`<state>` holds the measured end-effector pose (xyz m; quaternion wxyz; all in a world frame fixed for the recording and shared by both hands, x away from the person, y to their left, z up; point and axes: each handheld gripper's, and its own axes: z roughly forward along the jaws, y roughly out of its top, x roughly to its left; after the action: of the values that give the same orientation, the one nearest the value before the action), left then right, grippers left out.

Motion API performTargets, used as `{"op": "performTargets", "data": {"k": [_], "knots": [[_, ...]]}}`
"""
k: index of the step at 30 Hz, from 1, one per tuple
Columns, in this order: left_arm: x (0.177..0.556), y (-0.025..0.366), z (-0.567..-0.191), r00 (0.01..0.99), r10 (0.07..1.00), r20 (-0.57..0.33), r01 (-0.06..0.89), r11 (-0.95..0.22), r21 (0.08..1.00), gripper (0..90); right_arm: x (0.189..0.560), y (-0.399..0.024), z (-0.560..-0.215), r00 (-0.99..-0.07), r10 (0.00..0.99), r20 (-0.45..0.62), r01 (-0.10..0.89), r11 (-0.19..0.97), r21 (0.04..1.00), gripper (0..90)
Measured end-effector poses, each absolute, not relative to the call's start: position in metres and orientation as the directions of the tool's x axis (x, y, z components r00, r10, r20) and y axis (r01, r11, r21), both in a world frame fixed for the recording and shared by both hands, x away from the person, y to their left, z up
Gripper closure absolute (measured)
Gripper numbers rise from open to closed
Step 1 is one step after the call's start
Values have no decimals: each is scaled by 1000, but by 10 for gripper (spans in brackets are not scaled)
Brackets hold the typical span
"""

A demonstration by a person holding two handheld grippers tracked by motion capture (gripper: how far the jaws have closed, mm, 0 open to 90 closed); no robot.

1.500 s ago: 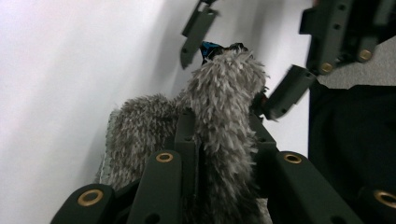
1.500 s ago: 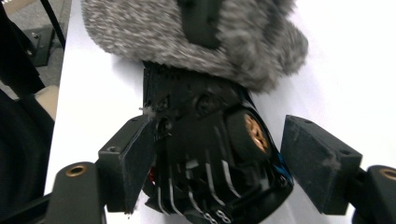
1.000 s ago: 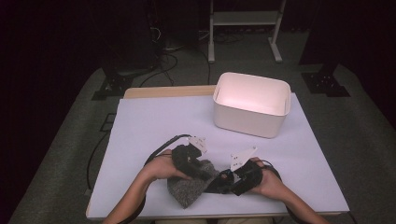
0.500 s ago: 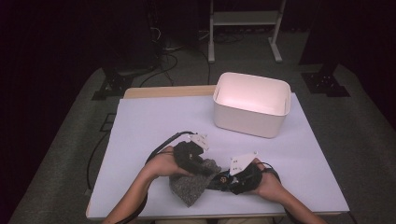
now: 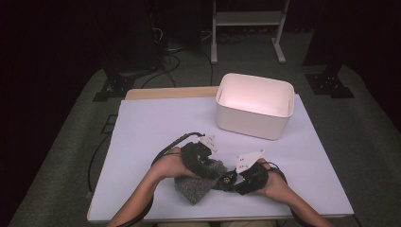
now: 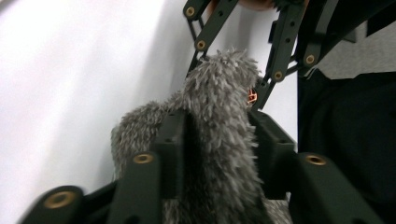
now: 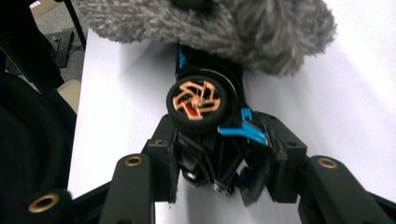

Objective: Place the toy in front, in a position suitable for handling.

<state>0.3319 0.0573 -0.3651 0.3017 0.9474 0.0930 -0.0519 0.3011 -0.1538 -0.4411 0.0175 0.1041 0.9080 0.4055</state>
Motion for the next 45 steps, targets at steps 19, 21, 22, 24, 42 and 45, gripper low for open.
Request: {"op": "performTargets", "data": {"k": [19,21,22,24,42,45], "knots": [[318,56,-357,988,143,-57,152,-840,521,688,298,-165,-438,-976,212,58,182,634,752,566],[318,54,-363,990,127,-61,140,-843,519,755,298,-164,-438,-976,212,55,180,636,751,567],[318,53,-365,991,122,-57,134,-841,524,772,298,-164,-438,-976,211,51,177,636,751,567],[317,52,-366,992,117,-55,128,-835,534,789,297,-164,-438,-976,211,44,172,639,750,568],[322,26,-369,993,56,-101,104,-819,564,785,295,-163,-439,-976,216,39,170,633,755,569],[320,31,-368,994,62,-84,99,-829,551,785,295,-163,-439,-975,217,37,170,634,754,569]]}}
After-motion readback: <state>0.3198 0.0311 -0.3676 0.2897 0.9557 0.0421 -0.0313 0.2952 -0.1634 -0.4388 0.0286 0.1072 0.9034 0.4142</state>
